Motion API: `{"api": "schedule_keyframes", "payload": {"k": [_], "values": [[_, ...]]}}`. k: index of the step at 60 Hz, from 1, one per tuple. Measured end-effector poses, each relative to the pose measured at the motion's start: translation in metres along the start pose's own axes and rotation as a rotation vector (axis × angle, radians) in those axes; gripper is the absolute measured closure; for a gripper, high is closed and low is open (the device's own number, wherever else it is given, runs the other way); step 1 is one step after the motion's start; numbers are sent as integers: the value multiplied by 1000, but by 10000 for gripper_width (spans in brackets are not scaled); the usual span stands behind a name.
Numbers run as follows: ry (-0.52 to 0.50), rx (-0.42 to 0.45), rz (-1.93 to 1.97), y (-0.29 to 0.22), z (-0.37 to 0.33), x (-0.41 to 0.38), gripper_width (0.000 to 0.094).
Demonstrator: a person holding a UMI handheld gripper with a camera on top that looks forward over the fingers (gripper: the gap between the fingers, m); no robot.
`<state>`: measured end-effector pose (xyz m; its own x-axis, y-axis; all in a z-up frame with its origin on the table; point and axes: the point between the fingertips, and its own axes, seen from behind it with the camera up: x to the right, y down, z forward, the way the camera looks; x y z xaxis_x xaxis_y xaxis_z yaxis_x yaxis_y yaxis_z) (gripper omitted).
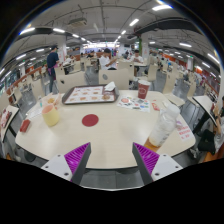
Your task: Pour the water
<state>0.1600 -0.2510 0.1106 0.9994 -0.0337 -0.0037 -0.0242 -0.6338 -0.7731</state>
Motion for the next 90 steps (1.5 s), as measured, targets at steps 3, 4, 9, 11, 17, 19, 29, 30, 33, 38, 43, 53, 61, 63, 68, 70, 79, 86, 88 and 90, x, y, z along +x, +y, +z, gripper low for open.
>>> {"api": "schedule_keyframes", "payload": {"k": [3, 4, 9, 11, 17, 19, 29, 30, 33, 38, 43, 53, 61, 63, 68, 70, 79, 86, 88, 90], "values": [[22, 6, 4, 10, 3, 29, 88], [31, 6, 7, 13, 4, 39, 88], [68, 17, 22, 25, 13, 85, 93], [83, 19, 30, 28, 17, 102, 91], [98, 56, 49, 23, 33, 139, 92], [96, 74, 47, 18, 39, 147, 92], [74, 161, 6, -10, 74, 164, 112], [72, 165, 1, -11, 77, 165, 121], [67, 170, -9, -13, 87, 166, 173], [56, 193, -12, -16, 98, 166, 281], [59, 217, 12, -18, 102, 170, 396], [89, 218, 39, -21, 102, 172, 476], [154, 212, 31, -34, 101, 172, 476], [178, 221, 13, -41, 97, 175, 477], [253, 248, -67, -78, 84, 167, 476], [284, 257, -106, -96, 79, 164, 476], [442, 297, -344, -173, 59, 117, 478], [542, 330, -597, -232, 48, 59, 476], [572, 336, -671, -245, 50, 40, 478], [595, 342, -752, -257, 53, 19, 478]]}}
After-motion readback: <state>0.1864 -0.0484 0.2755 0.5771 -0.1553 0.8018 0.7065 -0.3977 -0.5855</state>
